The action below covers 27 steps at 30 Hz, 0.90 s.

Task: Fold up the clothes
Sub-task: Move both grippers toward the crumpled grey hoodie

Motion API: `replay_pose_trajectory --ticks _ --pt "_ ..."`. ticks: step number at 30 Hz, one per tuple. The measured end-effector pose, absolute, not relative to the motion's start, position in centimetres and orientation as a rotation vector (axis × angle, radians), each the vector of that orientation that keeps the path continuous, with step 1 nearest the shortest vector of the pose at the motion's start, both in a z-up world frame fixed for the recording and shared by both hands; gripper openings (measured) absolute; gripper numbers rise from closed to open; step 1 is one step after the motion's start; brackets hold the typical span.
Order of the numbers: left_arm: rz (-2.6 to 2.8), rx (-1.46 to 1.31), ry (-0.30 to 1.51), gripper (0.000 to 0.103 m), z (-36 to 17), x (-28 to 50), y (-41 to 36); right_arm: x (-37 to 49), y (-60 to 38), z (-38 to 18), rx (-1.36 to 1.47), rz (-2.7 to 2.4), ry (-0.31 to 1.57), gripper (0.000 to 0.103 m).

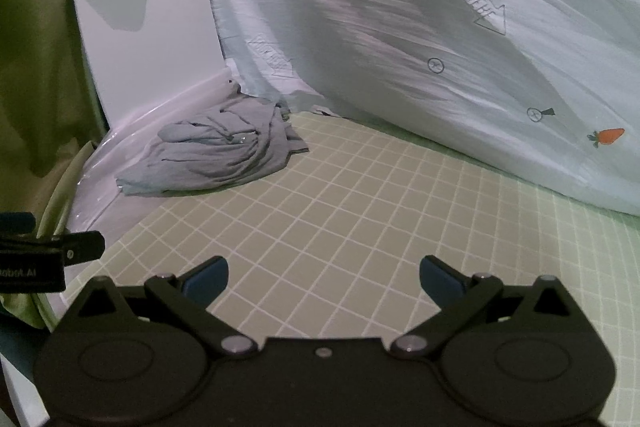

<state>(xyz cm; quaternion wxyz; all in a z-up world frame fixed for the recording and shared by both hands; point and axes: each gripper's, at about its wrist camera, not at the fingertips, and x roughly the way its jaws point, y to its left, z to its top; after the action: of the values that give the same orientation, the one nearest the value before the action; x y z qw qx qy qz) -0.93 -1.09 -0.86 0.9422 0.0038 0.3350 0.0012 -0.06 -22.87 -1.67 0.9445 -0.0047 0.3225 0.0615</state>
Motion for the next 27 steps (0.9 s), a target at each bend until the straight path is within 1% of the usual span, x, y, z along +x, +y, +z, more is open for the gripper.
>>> replay_pose_trajectory --ticks 27 --pt "0.005 0.004 0.704 0.103 -0.5 -0.8 -0.8 -0.1 -21.9 -1.8 -0.037 0.176 0.672 0.103"
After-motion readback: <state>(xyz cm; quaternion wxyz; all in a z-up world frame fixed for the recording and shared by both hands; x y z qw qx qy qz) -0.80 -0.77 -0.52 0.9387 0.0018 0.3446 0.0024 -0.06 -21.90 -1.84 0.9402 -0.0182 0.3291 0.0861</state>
